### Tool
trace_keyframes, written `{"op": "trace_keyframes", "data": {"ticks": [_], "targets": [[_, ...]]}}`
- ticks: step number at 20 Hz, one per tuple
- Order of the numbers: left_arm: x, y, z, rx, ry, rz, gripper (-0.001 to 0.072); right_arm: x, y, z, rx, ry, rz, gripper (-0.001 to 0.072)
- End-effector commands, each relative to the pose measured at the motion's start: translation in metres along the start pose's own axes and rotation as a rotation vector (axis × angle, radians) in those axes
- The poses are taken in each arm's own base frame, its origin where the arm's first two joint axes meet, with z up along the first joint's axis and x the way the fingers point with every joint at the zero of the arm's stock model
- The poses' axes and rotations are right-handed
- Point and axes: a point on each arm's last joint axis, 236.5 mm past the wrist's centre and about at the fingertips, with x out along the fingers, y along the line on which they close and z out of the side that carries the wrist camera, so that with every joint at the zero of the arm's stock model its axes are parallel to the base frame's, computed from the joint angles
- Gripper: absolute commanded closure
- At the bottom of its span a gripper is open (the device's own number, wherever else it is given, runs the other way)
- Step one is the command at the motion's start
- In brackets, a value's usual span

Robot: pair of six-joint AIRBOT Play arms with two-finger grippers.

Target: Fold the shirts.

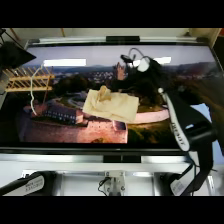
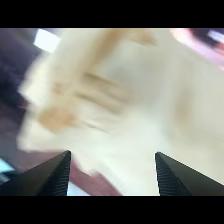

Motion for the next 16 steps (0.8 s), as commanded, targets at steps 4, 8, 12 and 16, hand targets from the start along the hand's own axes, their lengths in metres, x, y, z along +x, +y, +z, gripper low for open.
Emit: {"op": "trace_keyframes", "data": {"ticks": [4,8,12,16], "targets": [[-0.002,0.0,-0.002,0.038,0.006,0.004,0.0673,-0.02,-0.132,-0.085,0.421,0.222,-0.14,0.0081],[0.001,0.002,-0.006,0.043,0.018,0.003,0.0673,0.035,-0.113,-0.086,0.486,0.189,-0.015,0.0081],[0.005,0.006,-0.011,0.032,0.032,0.003,0.0673,0.066,-0.103,-0.084,0.491,0.199,0.013,0.0082],[0.005,0.005,-0.011,0.031,0.032,0.003,0.0672,0.085,-0.067,-0.074,0.491,0.193,0.144,0.0228]]}}
